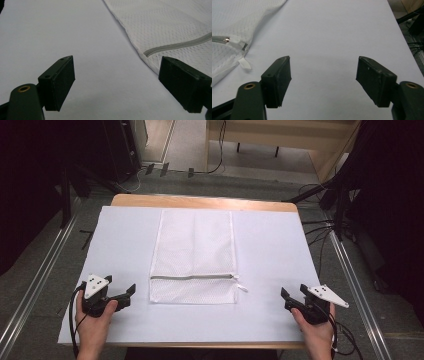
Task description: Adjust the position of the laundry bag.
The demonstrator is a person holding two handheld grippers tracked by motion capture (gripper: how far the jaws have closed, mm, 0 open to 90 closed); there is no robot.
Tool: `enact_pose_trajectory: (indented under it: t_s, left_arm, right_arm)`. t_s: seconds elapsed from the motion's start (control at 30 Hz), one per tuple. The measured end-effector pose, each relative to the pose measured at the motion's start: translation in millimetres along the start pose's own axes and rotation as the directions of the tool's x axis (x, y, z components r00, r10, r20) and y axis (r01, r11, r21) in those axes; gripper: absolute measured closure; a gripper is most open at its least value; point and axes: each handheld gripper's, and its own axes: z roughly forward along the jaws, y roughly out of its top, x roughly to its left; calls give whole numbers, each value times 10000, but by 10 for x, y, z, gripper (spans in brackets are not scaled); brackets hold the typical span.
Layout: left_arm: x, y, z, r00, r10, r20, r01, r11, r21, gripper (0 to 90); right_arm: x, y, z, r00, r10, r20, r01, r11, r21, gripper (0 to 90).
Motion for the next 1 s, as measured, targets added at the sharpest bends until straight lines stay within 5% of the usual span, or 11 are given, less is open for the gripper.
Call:
enact_pose_trajectory:
  t_s: [0.2, 0.33, 0.47, 0.77, 0.8, 1.0]
  left_arm:
    - [-2, 9, -14, 10000, -28, 90, 30, 9998, -201, 137]
    - [-40, 5, 7, 9999, 90, 111, -89, 9999, -116, 137]
    - [-87, 2, 14, 9996, 262, 119, -261, 9996, -86, 137]
    - [-128, -6, 50, 9991, 224, 355, -225, 9997, 8, 139]
    - [-128, -6, 49, 9989, 200, 415, -200, 9998, -3, 139]
    - [-125, -8, 55, 9975, 85, 699, -89, 9999, 61, 142]
  right_arm:
    - [211, 29, 47, 9982, -405, 442, 402, 9992, 78, 357]
    - [425, 95, 137, 9998, -194, 29, 194, 9998, -11, 411]
    - [710, 126, 326, 9952, -591, -785, 624, 9972, 403, 438]
    - [986, 139, 647, 9841, -853, -1558, 1046, 9872, 1204, 447]
    - [1030, 128, 702, 9783, -773, -1924, 1070, 9831, 1488, 434]
    - [1145, 76, 674, 9691, -726, -2358, 1214, 9723, 1996, 426]
